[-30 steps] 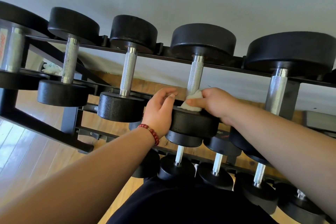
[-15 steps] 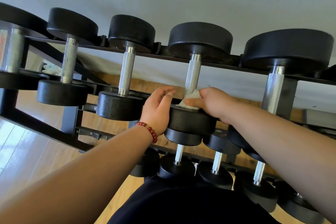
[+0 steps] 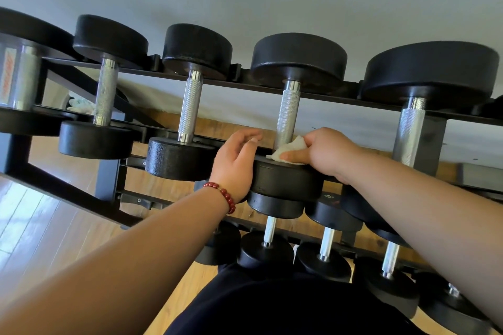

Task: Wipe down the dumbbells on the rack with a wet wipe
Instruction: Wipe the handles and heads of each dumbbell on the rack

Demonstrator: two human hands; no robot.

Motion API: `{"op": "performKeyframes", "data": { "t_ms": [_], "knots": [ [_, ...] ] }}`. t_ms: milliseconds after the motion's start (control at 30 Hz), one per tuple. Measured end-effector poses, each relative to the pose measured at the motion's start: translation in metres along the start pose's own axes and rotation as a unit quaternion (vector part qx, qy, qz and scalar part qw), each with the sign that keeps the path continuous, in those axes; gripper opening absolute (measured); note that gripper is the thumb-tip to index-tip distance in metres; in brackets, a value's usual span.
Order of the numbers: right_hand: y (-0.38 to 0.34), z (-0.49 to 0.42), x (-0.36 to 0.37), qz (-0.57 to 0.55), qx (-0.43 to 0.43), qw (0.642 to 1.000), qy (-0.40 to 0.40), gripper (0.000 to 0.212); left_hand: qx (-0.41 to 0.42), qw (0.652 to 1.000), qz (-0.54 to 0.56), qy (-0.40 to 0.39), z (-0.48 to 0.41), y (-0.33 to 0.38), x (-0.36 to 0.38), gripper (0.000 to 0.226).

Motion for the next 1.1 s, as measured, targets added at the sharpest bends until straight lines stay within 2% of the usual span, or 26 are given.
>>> {"op": "performKeyframes", "data": {
  "t_ms": [200,400,467,533,633,733,833,900,1033,1100],
  "knots": [
    [-0.002,0.007,-0.005,-0.089,-0.028,0.994,0.064,0.053,-0.004,1.000,0.001,-0.002,0.001,0.000,0.000,0.027],
    [-0.002,0.011,-0.011,-0.204,-0.029,0.978,-0.022,0.049,-0.007,1.000,-0.001,0.000,0.000,-0.002,0.000,0.027],
    [-0.003,0.010,-0.015,-0.177,-0.039,0.983,-0.007,0.041,-0.010,1.000,0.004,0.002,0.000,-0.002,-0.001,0.028],
    [-0.009,0.008,-0.017,-0.119,-0.073,0.989,0.041,0.034,-0.008,1.000,0.006,0.000,0.000,-0.002,0.000,0.027],
    [-0.021,0.006,-0.014,-0.023,-0.119,0.988,0.094,0.038,-0.006,1.000,0.009,0.003,0.000,-0.003,-0.001,0.027],
    [-0.020,0.005,-0.009,-0.019,-0.080,0.993,0.083,0.045,-0.006,1.000,0.004,0.000,0.000,-0.003,0.000,0.028],
    [-0.008,0.009,-0.008,-0.159,-0.011,0.987,0.010,0.039,-0.011,1.000,-0.002,-0.003,0.000,-0.003,0.000,0.029],
    [-0.003,0.010,-0.010,-0.198,0.004,0.980,-0.001,0.037,-0.013,1.000,0.005,0.001,-0.001,-0.004,0.000,0.028],
    [-0.009,0.000,-0.004,-0.007,-0.022,1.000,0.020,0.043,-0.012,1.000,0.005,0.000,-0.001,-0.004,0.000,0.028],
    [-0.012,-0.004,-0.001,0.015,-0.017,1.000,0.007,0.046,-0.010,1.000,0.006,0.000,-0.001,-0.004,0.000,0.028]
  ]
}}
Point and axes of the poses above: each hand's wrist, its own z-axis away from the middle knuckle, its own x-axis out of the palm, y = z × x, the point moved 6 cm from there along -z, towards the middle knuckle, and after that the axes turned 4 degrees about y, right-handed, at the moved point
